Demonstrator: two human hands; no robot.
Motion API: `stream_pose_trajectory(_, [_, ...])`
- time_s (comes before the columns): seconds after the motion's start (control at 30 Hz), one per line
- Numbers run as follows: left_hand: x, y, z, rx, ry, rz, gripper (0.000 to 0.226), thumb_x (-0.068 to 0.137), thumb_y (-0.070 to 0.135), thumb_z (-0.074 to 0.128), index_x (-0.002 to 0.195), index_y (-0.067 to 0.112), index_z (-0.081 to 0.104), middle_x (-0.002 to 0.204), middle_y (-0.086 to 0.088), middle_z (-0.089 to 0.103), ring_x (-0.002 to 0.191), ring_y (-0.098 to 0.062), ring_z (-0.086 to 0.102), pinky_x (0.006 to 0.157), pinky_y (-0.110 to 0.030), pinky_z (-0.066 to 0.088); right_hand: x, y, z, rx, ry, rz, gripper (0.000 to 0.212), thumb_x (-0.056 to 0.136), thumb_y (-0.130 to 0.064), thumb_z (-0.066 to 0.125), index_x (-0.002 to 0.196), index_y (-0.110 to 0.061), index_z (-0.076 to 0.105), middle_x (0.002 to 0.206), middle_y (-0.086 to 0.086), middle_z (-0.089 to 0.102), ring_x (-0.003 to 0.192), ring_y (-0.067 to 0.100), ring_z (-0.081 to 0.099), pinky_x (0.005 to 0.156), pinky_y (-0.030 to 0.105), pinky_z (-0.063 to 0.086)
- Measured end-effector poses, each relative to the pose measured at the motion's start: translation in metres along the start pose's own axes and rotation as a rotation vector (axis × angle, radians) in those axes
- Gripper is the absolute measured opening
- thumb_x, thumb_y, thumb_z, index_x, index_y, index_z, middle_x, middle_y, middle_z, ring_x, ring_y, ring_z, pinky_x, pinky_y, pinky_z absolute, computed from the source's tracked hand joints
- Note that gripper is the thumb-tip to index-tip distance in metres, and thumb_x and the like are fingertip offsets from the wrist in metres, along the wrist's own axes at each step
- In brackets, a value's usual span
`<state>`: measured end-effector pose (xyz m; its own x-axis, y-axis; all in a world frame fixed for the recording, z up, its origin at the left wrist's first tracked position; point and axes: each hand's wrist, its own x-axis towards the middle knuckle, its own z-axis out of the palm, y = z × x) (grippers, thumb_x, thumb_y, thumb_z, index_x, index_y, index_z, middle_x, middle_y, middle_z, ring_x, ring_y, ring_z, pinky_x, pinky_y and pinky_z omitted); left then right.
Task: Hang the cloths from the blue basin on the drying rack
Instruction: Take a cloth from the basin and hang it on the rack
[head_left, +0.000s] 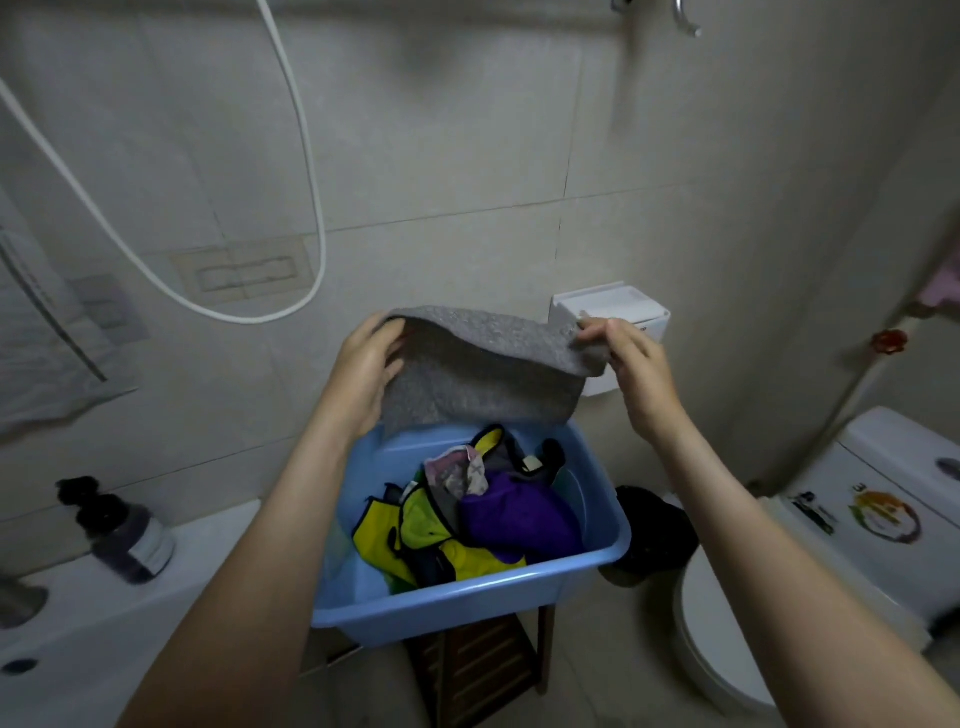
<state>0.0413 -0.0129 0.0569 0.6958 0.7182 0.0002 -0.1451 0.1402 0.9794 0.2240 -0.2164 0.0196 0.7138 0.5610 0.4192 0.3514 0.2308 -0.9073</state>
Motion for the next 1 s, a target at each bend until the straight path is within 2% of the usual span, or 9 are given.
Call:
stream_pose_trajectory(0.1, [-0.002,-0.017,-0.02,0.027,-0.014,-0.11,0.017,0.096,0.011,0.045,0.101,0.009,0.061,0.097,0.0,0.066,0.098,-0.015,0.058,0.095,-0.032,0.042,-0.007,0.012,-0.009,0.019,0.05,0.134,0.033,0.099,-0.024,0.043,0.08,-0.007,0.064,0.084,0.012,0.064,0.08,0.021,0.061,0.077,0.027,0.049])
stream_pose_trajectory(0.2, [-0.009,-0.041,-0.041,0.249,-0.182,-0.395,0.018,0.093,0.006,0.045,0.084,0.01,0.06,0.069,0.001,0.07,0.075,-0.016,0.065,0.078,-0.027,0.051,-0.018,0.023,-0.017,-0.16,-0.057,0.411,0.028,0.097,-0.017,0.047,0.076,-0.006,0.062,0.075,0.009,0.057,0.067,0.02,0.052,0.059,0.027,0.045])
stream_pose_trajectory(0.33, [-0.01,-0.074,-0.059,0.595,-0.347,-0.696,0.012,0.094,0.013,0.051,0.091,0.01,0.061,0.094,-0.009,0.066,0.09,-0.021,0.063,0.089,-0.033,0.049,-0.035,0.041,-0.013,-0.39,-0.3,0.758,0.012,0.094,-0.009,0.051,0.095,-0.001,0.059,0.083,0.011,0.055,0.066,0.018,0.054,0.051,0.022,0.051])
stream_pose_trajectory(0.5, [-0.008,-0.096,-0.061,0.881,-0.579,-0.898,0.031,0.09,0.039,0.059,0.109,0.016,0.063,0.129,-0.004,0.055,0.121,-0.022,0.051,0.096,-0.032,0.044,-0.047,0.059,0.004,-0.595,-0.583,1.069,0.024,0.097,-0.017,0.046,0.113,0.0,0.054,0.103,0.026,0.064,0.065,0.027,0.065,0.062,0.031,0.057])
stream_pose_trajectory(0.6, [-0.006,-0.103,-0.052,0.909,-0.419,-0.823,0.044,0.093,0.046,0.052,0.124,0.016,0.056,0.136,-0.003,0.046,0.125,-0.023,0.045,0.093,-0.032,0.042,-0.046,0.062,0.014,-0.735,-0.65,1.005,0.034,0.095,-0.021,0.053,0.125,-0.006,0.051,0.118,0.02,0.057,0.075,0.027,0.063,0.073,0.037,0.056])
stream_pose_trajectory(0.7, [0.003,-0.117,-0.038,0.869,-0.266,-0.612,0.048,0.098,0.033,0.048,0.14,0.012,0.04,0.143,-0.004,0.042,0.127,-0.024,0.044,0.096,-0.028,0.037,-0.044,0.071,0.031,-0.715,-0.599,0.759,0.058,0.09,-0.035,0.061,0.141,-0.017,0.04,0.14,0.003,0.045,0.122,0.022,0.05,0.106,0.034,0.038])
stream_pose_trajectory(0.77, [0.009,-0.128,-0.027,0.766,-0.279,-0.59,0.059,0.095,0.03,0.054,0.146,0.013,0.029,0.148,-0.006,0.037,0.13,-0.025,0.042,0.106,-0.032,0.036,-0.049,0.074,0.052,-0.633,-0.628,0.705,0.073,0.091,-0.044,0.057,0.15,-0.021,0.021,0.154,0.0,0.028,0.139,0.021,0.03,0.113,0.032,0.022])
stream_pose_trajectory(0.9, [0.016,-0.153,-0.013,0.532,-0.214,-0.758,0.062,0.095,0.031,0.054,0.146,0.009,0.029,0.14,-0.009,0.048,0.121,-0.028,0.051,0.1,-0.039,0.045,-0.06,0.094,0.082,-0.63,-0.816,0.807,0.068,0.096,-0.057,0.033,0.152,-0.029,0.007,0.159,-0.002,0.013,0.145,0.021,0.015,0.117,0.036,0.009])
stream_pose_trajectory(1.0, [0.017,-0.165,-0.015,0.44,-0.131,-0.791,0.055,0.094,0.027,0.056,0.14,0.004,0.038,0.134,-0.015,0.053,0.116,-0.031,0.054,0.092,-0.037,0.048,-0.058,0.109,0.077,-0.652,-0.789,0.875,0.065,0.096,-0.061,0.019,0.152,-0.03,0.009,0.159,0.0,0.014,0.145,0.024,0.016,0.118,0.039,0.007])
